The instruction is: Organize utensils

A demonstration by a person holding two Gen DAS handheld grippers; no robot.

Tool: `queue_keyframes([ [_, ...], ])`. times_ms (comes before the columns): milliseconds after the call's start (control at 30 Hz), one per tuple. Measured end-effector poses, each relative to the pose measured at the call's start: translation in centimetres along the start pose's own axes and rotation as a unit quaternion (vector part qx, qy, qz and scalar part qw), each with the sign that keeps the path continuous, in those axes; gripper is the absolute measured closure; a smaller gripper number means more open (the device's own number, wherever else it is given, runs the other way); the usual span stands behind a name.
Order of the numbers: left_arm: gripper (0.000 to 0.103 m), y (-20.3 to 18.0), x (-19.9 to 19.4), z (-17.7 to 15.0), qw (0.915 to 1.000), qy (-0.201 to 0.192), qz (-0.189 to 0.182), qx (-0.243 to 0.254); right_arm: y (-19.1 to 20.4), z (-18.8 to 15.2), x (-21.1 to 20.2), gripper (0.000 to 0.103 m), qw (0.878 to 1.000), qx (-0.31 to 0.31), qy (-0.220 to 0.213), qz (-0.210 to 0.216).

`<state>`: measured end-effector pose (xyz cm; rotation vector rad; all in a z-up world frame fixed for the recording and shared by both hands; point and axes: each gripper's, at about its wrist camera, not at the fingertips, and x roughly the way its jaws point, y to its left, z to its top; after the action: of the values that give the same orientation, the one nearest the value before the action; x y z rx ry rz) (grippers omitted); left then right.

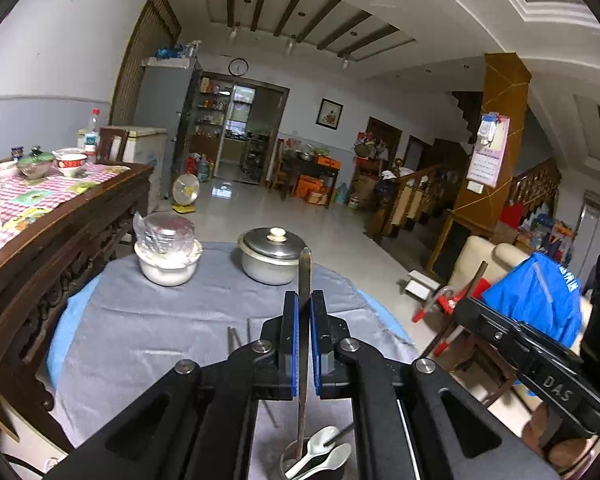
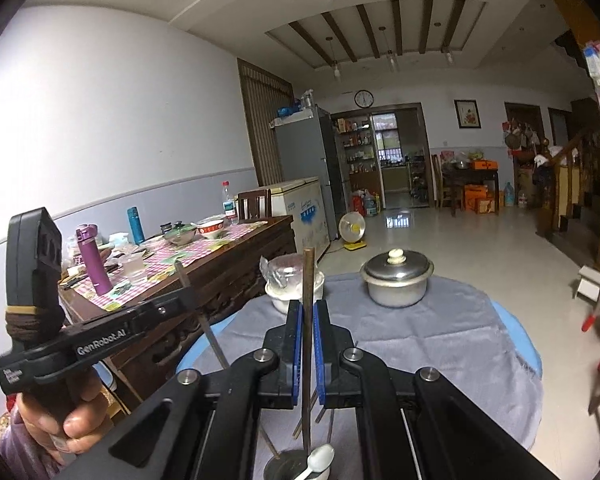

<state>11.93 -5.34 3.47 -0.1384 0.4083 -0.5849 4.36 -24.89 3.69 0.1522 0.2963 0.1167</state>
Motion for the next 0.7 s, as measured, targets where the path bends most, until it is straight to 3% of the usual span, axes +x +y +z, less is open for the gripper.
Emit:
queue_keyframes([
  [400, 0.097, 0.6, 0.8, -3.2, 0.9990, 0.029, 0.012, -0.031, -0.7, -4.0, 0.0, 0.097, 0.999, 0.024, 0.039, -0.005],
  [700, 0.097, 0.0, 1.0, -4.6, 0.9986, 0.034, 0.032, -0.025, -1.7, -5.5, 0.3, 0.097, 0.997, 0.050, 0.055, -0.013],
])
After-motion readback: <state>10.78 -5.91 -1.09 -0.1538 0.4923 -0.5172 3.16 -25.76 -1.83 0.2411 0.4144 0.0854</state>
